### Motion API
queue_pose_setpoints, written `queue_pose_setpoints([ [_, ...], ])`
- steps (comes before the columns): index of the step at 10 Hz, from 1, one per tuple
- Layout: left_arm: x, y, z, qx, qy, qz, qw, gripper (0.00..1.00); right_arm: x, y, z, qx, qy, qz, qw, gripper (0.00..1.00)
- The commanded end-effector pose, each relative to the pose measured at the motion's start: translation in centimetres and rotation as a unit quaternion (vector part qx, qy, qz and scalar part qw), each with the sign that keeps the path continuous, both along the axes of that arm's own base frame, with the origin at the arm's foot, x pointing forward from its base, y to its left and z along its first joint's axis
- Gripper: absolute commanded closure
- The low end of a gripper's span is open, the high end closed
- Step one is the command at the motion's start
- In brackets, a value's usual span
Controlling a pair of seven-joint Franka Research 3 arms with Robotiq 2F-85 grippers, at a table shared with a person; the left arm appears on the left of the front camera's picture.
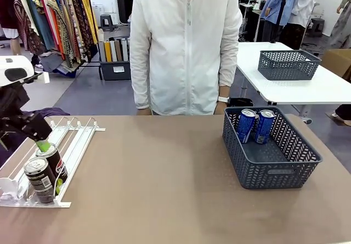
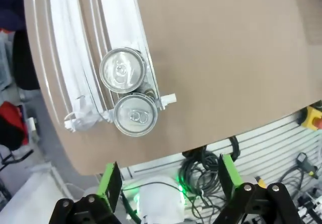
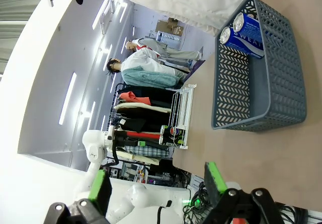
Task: Retrieve and store the cans from the dispenser.
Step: Pick up one can from the Automatic Can Dispenser and place it in the middle of the table.
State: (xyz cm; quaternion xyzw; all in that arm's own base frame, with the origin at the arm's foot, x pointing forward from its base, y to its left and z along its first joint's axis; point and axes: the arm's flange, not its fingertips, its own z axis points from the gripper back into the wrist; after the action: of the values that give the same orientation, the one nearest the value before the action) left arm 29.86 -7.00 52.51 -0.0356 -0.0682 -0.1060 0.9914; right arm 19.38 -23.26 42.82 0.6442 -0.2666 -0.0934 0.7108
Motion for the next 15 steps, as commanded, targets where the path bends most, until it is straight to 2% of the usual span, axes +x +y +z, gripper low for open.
queue_pose_setpoints([
  [1, -1.1, 0.9, 0.3, 0.009, 0.004, -0.005, 1.000, 0.00, 0.3, 0.2, 0.3, 0.003, -0.016, -0.004, 1.000, 0.00],
  [5, 1.7, 1.1, -2.9, 0.014, 0.001, 0.052, 0.999, 0.00, 0.3, 0.2, 0.3, 0.003, -0.016, -0.004, 1.000, 0.00],
  [11, 4.9, 3.1, -9.6, 0.040, 0.062, 0.110, 0.991, 0.00, 0.3, 0.2, 0.3, 0.003, -0.016, -0.004, 1.000, 0.00],
  [12, 5.1, 3.1, -10.4, 0.039, 0.082, 0.097, 0.991, 0.00, 0.3, 0.2, 0.3, 0.003, -0.016, -0.004, 1.000, 0.00],
  [15, 5.6, 2.9, -12.2, 0.049, 0.107, 0.100, 0.988, 0.00, 0.3, 0.2, 0.3, 0.003, -0.016, -0.004, 1.000, 0.00],
])
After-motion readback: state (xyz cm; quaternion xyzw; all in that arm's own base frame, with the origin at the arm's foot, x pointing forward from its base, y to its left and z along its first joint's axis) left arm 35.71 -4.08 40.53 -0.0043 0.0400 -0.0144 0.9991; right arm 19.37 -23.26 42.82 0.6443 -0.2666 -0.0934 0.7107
